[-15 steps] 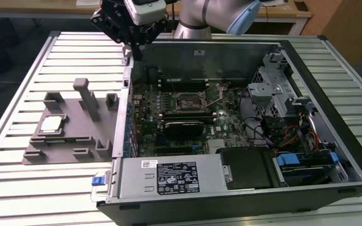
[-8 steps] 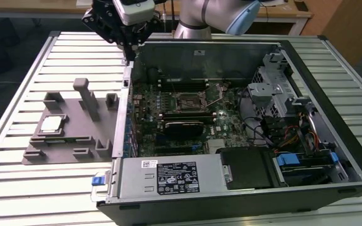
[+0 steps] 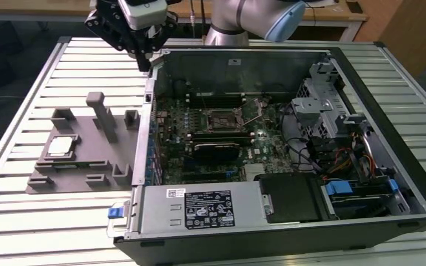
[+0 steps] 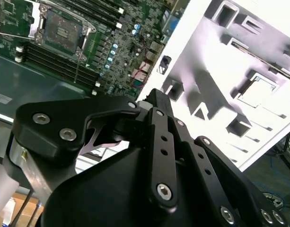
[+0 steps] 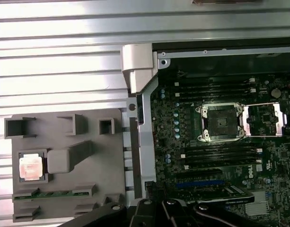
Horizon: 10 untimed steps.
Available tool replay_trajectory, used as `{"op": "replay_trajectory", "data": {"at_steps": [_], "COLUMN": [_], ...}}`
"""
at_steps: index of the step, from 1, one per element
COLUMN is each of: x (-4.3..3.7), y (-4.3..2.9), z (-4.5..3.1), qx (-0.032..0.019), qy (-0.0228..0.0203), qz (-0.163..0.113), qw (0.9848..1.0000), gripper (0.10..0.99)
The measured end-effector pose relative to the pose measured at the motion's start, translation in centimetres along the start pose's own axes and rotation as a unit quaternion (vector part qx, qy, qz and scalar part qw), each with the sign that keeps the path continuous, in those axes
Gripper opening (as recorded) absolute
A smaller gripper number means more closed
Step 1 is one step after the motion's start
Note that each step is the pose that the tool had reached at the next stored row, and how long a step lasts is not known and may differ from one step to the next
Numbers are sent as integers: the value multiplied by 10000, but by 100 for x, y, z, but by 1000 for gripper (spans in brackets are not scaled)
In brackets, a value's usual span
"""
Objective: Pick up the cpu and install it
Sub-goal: 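Reach for the cpu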
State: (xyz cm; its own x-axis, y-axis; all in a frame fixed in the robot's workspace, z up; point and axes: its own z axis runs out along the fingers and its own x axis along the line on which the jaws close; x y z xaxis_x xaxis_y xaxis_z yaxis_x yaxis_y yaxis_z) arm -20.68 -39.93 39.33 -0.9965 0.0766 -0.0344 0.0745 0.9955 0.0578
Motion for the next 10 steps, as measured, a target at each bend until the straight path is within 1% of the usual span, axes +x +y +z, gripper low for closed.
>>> {"op": "replay_trajectory", "data": {"at_steps": [2, 3, 6, 7, 10], "x": [36, 72, 126, 162, 212], "y": [-3, -6, -11, -14, -18], "z": [-1, -2, -5, -6, -8], "qx": [-3, -5, -7, -9, -11], "qy": [-4, -6, -11, -15, -19], "qz": [0, -1, -1, 0, -1], "qw": [10000, 10000, 10000, 10000, 10000], "gripper": [106, 106, 106, 106, 106]}}
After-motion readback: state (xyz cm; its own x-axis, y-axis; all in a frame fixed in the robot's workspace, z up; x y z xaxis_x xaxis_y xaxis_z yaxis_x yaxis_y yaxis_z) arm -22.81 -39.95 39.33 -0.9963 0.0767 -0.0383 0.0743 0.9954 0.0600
